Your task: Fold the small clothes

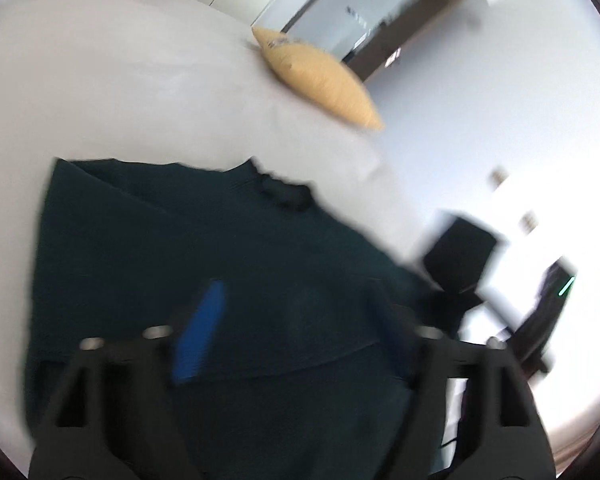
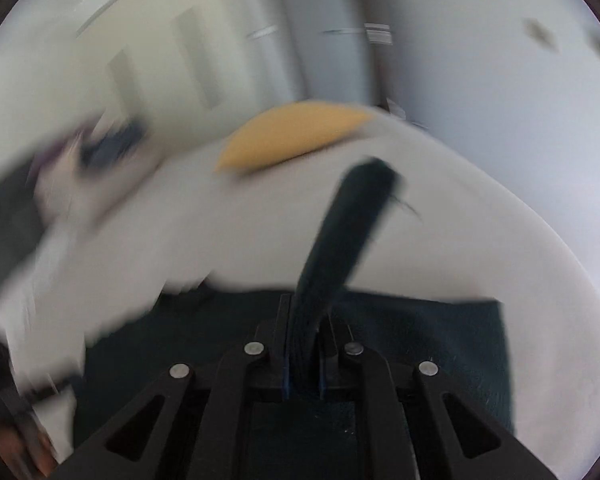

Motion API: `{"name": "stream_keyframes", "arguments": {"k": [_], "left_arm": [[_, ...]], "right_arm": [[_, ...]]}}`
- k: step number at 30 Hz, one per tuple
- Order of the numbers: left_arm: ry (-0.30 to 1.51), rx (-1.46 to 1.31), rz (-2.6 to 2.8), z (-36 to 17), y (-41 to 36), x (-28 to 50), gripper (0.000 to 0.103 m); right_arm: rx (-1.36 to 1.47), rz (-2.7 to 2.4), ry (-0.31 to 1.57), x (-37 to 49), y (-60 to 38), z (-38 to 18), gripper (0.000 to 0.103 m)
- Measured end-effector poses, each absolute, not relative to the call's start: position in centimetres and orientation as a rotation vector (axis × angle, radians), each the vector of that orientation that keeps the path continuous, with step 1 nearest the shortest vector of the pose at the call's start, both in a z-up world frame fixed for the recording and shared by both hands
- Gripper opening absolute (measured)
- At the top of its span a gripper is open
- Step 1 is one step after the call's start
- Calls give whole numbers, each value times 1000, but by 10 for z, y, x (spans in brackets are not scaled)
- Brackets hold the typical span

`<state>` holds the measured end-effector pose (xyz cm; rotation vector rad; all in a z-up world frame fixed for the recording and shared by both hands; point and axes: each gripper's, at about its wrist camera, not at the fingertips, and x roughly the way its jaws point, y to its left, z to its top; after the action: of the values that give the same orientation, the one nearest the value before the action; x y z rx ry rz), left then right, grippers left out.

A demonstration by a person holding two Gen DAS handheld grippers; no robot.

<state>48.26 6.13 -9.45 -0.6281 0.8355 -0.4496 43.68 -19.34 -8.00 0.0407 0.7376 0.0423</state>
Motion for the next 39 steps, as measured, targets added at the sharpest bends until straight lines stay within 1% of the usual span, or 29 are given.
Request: {"name": "stream_keyframes", "arguments": {"k": [2,5,11,16,21,22,23,25,26,27,28,29,30,31,33,34,35,38,39], "left_arm": [[879,-706,-513,-97,58,492,79],[959,-759,-577,-106,46,502,79],[1059,-887,-644,-125,28,519,79],[1167,-1048,-677,-148,20,532,79],[1206,-1111,-658,-167,15,540,79],[1208,-1135,-652,-170,16,542,76],[1207,-1149,-649,-173,16,545,69],[1224,-1138,-657,-179,12,549,33],[1234,-1127,-658,-179,10,550,28],[1234,-1118,-665,-178,8,550,26],[1229,-1102,-665,-177,6,551,19],[1222,-1091,-661,-175,6,551,15],[1214,-1086,-660,-173,7,551,11],[1200,-1078,-665,-169,9,551,10],[1158,-1031,-664,-158,15,551,9],[1144,-1012,-662,-153,18,551,8],[1129,-988,-655,-147,24,549,8],[1094,-947,-630,-134,43,543,6],[1091,-947,-623,-133,47,544,2]], "right_arm": [[-105,88,786,445,-143,-107,10],[-211,78,807,445,-116,-131,10],[-215,82,813,435,-115,-139,10],[-180,95,784,430,-114,-140,11],[-167,118,782,425,-110,-138,12],[-169,123,782,424,-109,-137,13],[-169,128,784,423,-108,-137,15],[-161,140,792,421,-108,-138,15],[-152,146,796,421,-108,-138,16],[-134,152,803,420,-110,-139,22],[-107,165,811,418,-112,-138,28],[-87,175,815,415,-114,-137,43],[-51,191,818,410,-118,-135,54],[-24,198,812,406,-123,-133,57],[79,212,798,391,-142,-126,69],[141,219,796,385,-152,-125,71],[263,231,795,377,-173,-125,74],[518,207,810,362,-219,-133,74],[636,183,810,357,-239,-139,74]]}}
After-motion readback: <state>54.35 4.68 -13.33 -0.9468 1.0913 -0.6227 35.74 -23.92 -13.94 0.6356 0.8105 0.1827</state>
